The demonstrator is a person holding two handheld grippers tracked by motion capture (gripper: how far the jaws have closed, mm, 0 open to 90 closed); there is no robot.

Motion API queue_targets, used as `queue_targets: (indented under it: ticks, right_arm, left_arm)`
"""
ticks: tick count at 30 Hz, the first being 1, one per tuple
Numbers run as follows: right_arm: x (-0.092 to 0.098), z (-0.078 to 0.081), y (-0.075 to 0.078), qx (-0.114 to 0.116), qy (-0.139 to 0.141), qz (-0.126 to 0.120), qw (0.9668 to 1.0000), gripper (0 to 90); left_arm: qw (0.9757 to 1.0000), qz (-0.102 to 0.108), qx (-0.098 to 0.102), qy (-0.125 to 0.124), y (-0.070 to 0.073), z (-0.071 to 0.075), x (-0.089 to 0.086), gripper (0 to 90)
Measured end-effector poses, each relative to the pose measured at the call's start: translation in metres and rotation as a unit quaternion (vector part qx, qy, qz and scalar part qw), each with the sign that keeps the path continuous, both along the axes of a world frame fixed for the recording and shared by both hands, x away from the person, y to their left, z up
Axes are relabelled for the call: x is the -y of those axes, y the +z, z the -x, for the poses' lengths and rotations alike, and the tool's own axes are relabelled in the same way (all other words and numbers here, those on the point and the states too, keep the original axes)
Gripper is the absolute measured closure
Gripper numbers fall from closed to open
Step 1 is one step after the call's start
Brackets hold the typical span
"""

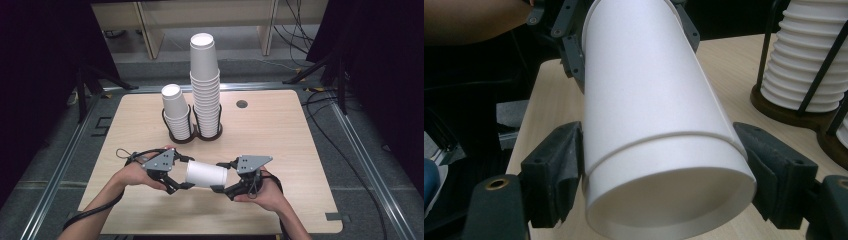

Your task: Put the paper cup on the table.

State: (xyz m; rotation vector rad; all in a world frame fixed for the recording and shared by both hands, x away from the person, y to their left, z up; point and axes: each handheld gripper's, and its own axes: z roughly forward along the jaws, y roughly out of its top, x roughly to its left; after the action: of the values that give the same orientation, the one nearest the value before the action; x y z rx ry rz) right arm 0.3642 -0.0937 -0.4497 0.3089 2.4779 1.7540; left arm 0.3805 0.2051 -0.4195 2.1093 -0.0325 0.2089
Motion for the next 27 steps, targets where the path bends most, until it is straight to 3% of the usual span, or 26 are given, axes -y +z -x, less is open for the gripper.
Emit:
queue_targets:
  ticks: [6,10,11,12,17,19,21,22,23,25,26,27]
  right_arm:
    - [0.000,0.000,0.001,-0.011,0.000,0.001,0.9999,20.9]
    - [0.001,-0.001,0.001,-0.005,-0.010,0.002,0.9999,16.0]
    - [0.001,-0.001,0.001,-0.006,-0.010,0.002,0.9999,15.5]
    - [0.001,0.000,0.001,-0.013,-0.010,0.002,0.9999,15.4]
    - [0.001,0.001,0.003,-0.008,-0.019,0.023,0.9995,15.2]
    - [0.001,0.000,0.004,0.007,-0.021,0.031,0.9993,15.2]
    - [0.002,0.002,0.006,-0.009,-0.025,0.042,0.9988,15.2]
    - [0.002,0.001,0.006,-0.001,-0.030,0.038,0.9988,15.2]
    - [0.002,0.002,0.007,-0.009,-0.030,0.038,0.9988,15.2]
    - [0.002,0.001,0.010,0.000,-0.033,0.041,0.9986,15.3]
    - [0.003,0.001,0.011,0.002,-0.033,0.046,0.9984,15.4]
    - [0.002,0.001,0.012,0.000,-0.039,0.049,0.9981,16.0]
  left_arm:
    - [0.9999,0.010,-0.007,0.001,0.000,0.000,-0.002,22.0]
    - [1.0000,-0.004,0.000,0.003,0.003,-0.001,-0.004,21.9]
    - [1.0000,0.002,-0.008,0.005,0.002,0.000,-0.003,21.9]
    - [0.9999,-0.014,0.003,0.004,0.004,-0.001,-0.004,21.9]
    - [0.9983,-0.056,0.009,0.010,0.011,-0.001,-0.003,21.9]
    - [0.9968,-0.079,0.012,0.009,0.015,-0.002,-0.002,22.0]
    - [0.9953,-0.094,0.016,0.014,0.019,-0.004,0.000,22.0]
    - [0.9937,-0.110,0.015,0.016,0.022,-0.005,0.001,22.1]
    - [0.9926,-0.119,0.020,0.012,0.024,-0.006,0.001,22.1]
    - [0.9912,-0.130,0.019,0.015,0.029,-0.006,0.003,22.2]
    - [0.9875,-0.155,0.028,0.013,0.033,-0.007,0.006,22.2]
    - [0.9856,-0.165,0.032,0.015,0.035,-0.006,0.007,22.1]
